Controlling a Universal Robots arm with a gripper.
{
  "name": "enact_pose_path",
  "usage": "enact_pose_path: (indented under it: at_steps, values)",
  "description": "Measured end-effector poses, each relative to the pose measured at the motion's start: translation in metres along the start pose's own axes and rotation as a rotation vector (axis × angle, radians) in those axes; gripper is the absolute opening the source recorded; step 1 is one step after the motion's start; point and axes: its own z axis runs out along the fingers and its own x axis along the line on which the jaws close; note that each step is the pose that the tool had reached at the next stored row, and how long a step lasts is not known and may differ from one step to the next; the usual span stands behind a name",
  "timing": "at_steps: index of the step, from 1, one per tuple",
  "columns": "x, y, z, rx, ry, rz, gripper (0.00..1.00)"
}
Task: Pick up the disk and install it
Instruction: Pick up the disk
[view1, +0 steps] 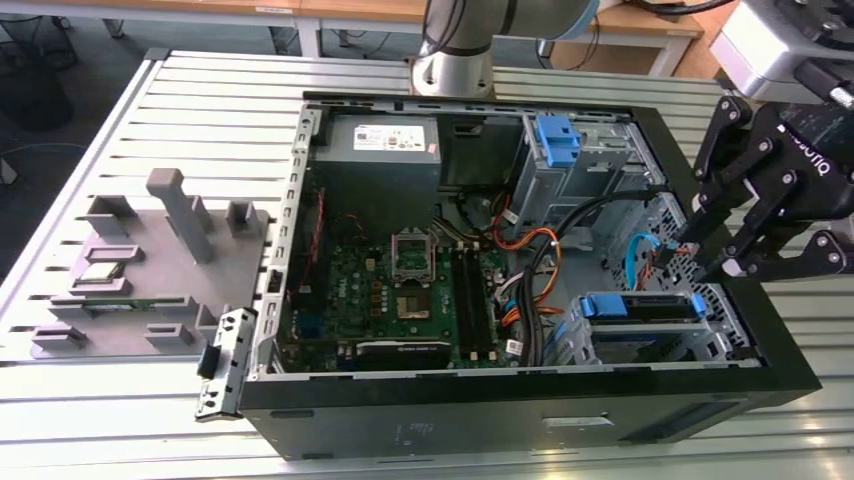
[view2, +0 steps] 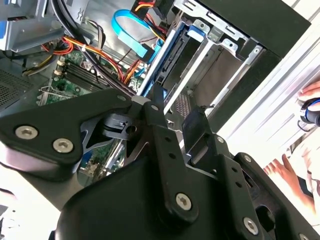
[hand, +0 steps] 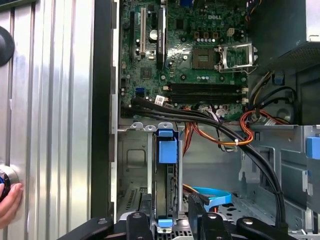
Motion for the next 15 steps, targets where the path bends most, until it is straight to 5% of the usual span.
enact_pose_path:
  at_steps: [15]
  values:
    - [0.0008, 0.0036, 0.0196, 0.0154, 0.0008, -0.023, 0.42]
